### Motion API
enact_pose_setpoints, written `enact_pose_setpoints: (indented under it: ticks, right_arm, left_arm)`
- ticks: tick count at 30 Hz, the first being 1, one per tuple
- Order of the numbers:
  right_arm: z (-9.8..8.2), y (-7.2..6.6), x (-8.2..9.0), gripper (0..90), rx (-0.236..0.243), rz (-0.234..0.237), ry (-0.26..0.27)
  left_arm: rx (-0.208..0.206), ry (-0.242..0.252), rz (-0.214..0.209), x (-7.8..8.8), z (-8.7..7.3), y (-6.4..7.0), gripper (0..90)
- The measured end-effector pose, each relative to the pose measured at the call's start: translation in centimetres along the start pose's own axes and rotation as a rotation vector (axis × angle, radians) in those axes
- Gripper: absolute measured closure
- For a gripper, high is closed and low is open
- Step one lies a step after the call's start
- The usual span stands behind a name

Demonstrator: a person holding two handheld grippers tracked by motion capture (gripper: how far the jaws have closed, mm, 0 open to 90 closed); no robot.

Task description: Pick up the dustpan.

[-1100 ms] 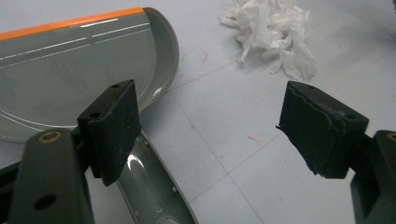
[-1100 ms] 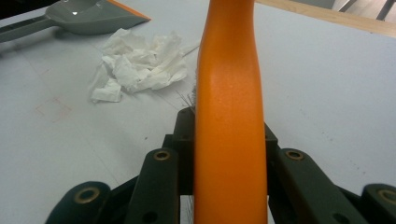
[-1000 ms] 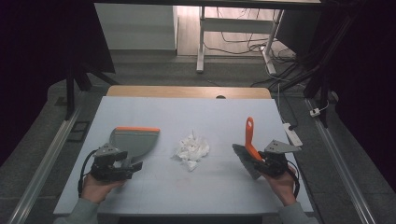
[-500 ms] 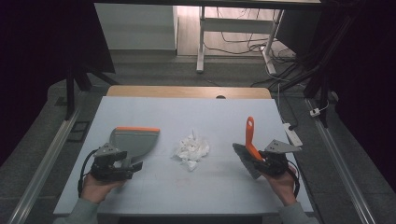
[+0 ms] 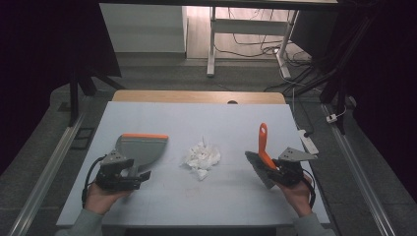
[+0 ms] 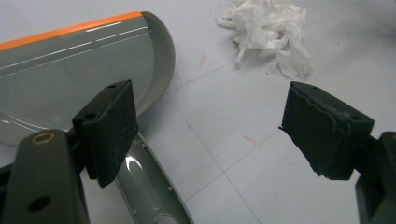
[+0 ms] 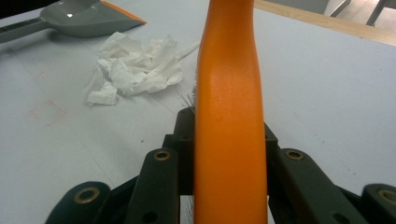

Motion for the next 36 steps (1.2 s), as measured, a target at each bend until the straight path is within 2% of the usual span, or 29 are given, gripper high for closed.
enact_pose_setpoints:
  ticks: [1,6,8,9,10,12,17,22,26,27,31,36]
  right_arm:
    - [0.1,0.1,0.0,70.7,-0.018,0.003,0.007]
    - [0.4,0.3,0.4,70.7,-0.019,0.011,0.028]
    - [0.3,0.5,0.5,70.7,-0.026,0.014,0.033]
    - [0.3,0.6,0.6,70.7,-0.034,0.021,0.038]
    - [0.3,0.6,0.6,70.7,-0.034,0.022,0.039]
    - [0.3,0.6,0.6,70.7,-0.033,0.024,0.041]
    - [0.4,0.6,0.6,70.6,-0.027,0.020,0.042]
    - [0.4,0.5,0.6,70.7,-0.021,0.021,0.041]
    - [0.2,0.5,0.5,70.6,-0.023,0.020,0.031]
    - [0.1,0.5,0.4,70.6,-0.021,0.018,0.024]
    - [0.0,0.5,0.3,70.7,-0.022,0.020,0.020]
    - [-0.1,0.4,0.2,70.6,-0.011,0.019,0.011]
  left_arm:
    - [0.003,-0.001,0.008,0.1,0.1,0.0,19.0]
    - [0.032,-0.004,0.045,0.8,0.6,0.3,18.8]
    - [0.041,-0.035,0.085,0.9,0.9,0.1,18.7]
    - [0.082,-0.086,0.130,1.1,1.3,-0.2,18.7]
    - [0.082,-0.086,0.130,1.1,1.3,-0.2,18.7]
    - [0.100,-0.105,0.168,1.2,1.9,-0.5,18.8]
    - [0.126,-0.118,0.175,0.6,2.6,-1.0,18.3]
    - [0.191,-0.199,0.219,-0.5,1.3,-2.1,14.0]
    - [0.231,-0.217,0.215,-0.8,0.5,-3.0,12.9]
    - [0.247,-0.237,0.210,-1.0,0.1,-3.2,12.4]
    - [0.263,-0.265,0.195,-1.5,-0.4,-3.4,11.9]
    - [0.290,-0.276,0.182,-2.0,-0.9,-3.8,11.8]
Point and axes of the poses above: each handheld gripper's, and its own axes: x roughly backward along the jaws, z roughly out of its top, y roughly to its right, the point moved 6 cm from there along -x, roughly forward along the jaws, and after that the axes turned 5 degrees about -z, right-handed, at the moved point
